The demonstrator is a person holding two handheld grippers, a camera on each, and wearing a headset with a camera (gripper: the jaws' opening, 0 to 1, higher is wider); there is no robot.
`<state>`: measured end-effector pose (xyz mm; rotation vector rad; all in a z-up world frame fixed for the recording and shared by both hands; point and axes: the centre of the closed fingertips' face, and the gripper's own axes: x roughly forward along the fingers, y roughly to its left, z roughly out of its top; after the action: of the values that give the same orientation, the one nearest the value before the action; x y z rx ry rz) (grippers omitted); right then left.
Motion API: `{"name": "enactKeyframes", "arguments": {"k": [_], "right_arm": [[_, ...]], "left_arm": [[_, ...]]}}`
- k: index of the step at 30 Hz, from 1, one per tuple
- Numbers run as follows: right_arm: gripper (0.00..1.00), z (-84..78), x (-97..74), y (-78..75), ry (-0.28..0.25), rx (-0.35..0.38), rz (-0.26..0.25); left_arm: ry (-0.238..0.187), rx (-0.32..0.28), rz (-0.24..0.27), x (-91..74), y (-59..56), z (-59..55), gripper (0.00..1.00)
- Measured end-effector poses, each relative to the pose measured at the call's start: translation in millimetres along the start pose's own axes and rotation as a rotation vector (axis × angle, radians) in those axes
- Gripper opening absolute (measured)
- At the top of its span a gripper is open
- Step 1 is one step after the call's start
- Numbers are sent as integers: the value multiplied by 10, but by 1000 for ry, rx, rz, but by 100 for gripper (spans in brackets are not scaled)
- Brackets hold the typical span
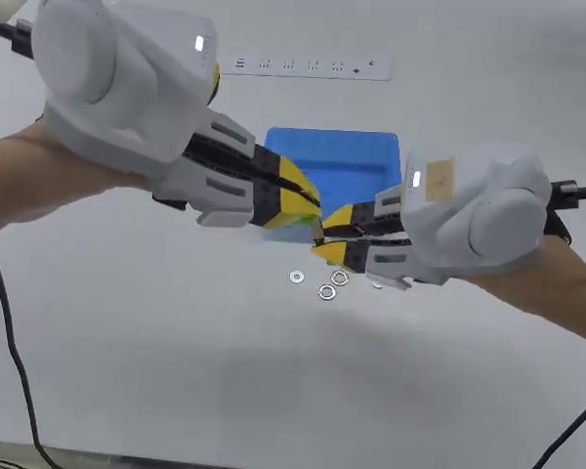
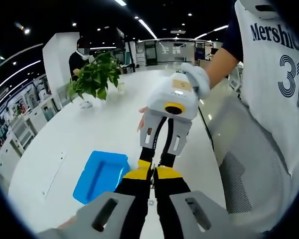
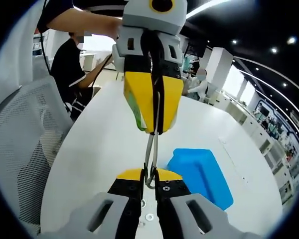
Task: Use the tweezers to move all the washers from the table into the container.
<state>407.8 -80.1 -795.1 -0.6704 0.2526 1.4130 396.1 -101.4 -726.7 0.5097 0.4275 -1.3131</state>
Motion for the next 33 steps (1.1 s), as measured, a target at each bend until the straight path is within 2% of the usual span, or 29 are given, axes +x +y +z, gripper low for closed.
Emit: {"name": "enactKeyframes", "arguments": {"k": [7, 13, 22, 27, 30, 33], "right_arm": [[9, 60, -43, -270, 0, -25, -41], [9, 63, -24, -456, -5, -29, -52], [9, 9, 34, -794, -5, -40, -62], [9, -65, 140, -946, -9, -24, -61], [9, -146, 232, -1005, -5, -4, -58], [9, -263, 329, -1030, 3, 18, -46]], "left_arm": [[-17, 43, 7, -11, 208, 138, 6], [-16, 63, 9, 3, 380, 173, 6], [-33, 70, 20, 63, 709, 181, 6], [-22, 70, 16, 124, 894, 109, 6], [-10, 56, 7, 218, 1082, -39, 6], [3, 42, -6, 297, 1139, -141, 6]]}}
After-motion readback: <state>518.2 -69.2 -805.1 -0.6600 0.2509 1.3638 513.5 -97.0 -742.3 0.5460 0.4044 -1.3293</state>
